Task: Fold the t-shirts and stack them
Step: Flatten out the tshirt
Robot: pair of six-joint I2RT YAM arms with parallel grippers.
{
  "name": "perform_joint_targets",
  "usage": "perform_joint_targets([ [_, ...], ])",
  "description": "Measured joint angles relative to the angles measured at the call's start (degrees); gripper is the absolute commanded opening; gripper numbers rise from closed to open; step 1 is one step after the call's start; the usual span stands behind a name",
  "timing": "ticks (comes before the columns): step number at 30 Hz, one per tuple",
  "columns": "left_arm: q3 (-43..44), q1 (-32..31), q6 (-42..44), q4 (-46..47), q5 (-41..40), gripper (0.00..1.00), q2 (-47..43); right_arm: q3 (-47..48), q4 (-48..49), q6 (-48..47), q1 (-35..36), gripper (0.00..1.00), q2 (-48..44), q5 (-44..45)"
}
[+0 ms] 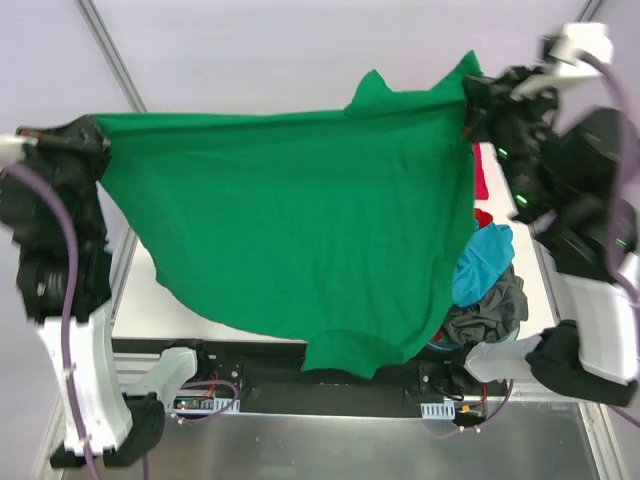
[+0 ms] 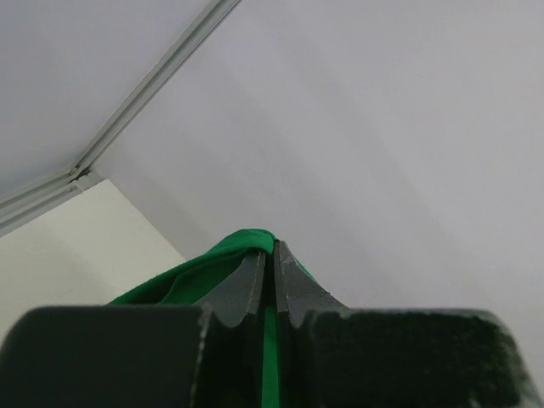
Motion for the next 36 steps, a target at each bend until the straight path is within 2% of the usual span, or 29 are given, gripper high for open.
perform_joint_targets([
  [6,4.57,-0.02,4.63,4.26,-0.7,0.0,17.57,1.09,2.73,-2.03,-15.52,0.01,13.05,-4.74],
  [11,20.83,-0.04,10.97,5.27,1.79,0.0,35.41,11.76,5.64,-2.84,-21.4,0.01,26.08,-10.19],
  [15,31.04,0.02,15.13,5.55,2.99,0.0,41.24,11.76,9.7,-3.19,-21.94,0.01,26.1,-13.46],
  [19,30.14,0.07,17.7,7.91,3.85,0.0,37.86,2.58,13.79,-3.21,-21.81,0.01,18.18,-16.13],
  [21,23.02,0.07,18.36,10.64,4.11,0.0,32.7,-4.11,15.56,-2.89,-21.84,0.01,12.94,-17.16],
  [23,13.38,0.07,18.93,13.2,3.91,0.01,26.82,-16.68,19.82,-1.57,-21.79,0.0,5.14,-18.73],
  [26,-7.82,0.15,19.43,18.12,2.8,0.12,16.31,-36.83,24.41,1.03,-21.46,0.01,-5.46,-21.35],
  [29,-29.88,0.44,17.81,22.51,0.15,0.12,8.55,-55.23,28.09,4.92,-20.15,0.01,-11.87,-23.5],
  [30,-36.44,0.59,16.83,23.02,-0.26,0.15,7.1,-61.51,30.27,6.49,-19.21,0.02,-13.14,-23.78],
  [33,-53.16,0.79,12.17,22.32,-0.7,0.51,5.88,-79.03,32.96,10.67,-14.25,0.12,-15.19,-23.71],
  [35,-61.11,0.79,8.11,19.21,-0.74,0.69,4.83,-87.84,31.85,13.29,-10.12,0.23,-15.8,-23.56],
  [36,-64.98,0.79,5.42,16.59,-1.01,0.78,3.52,-91.38,30.86,14.71,-7.91,0.33,-16.26,-23.32],
])
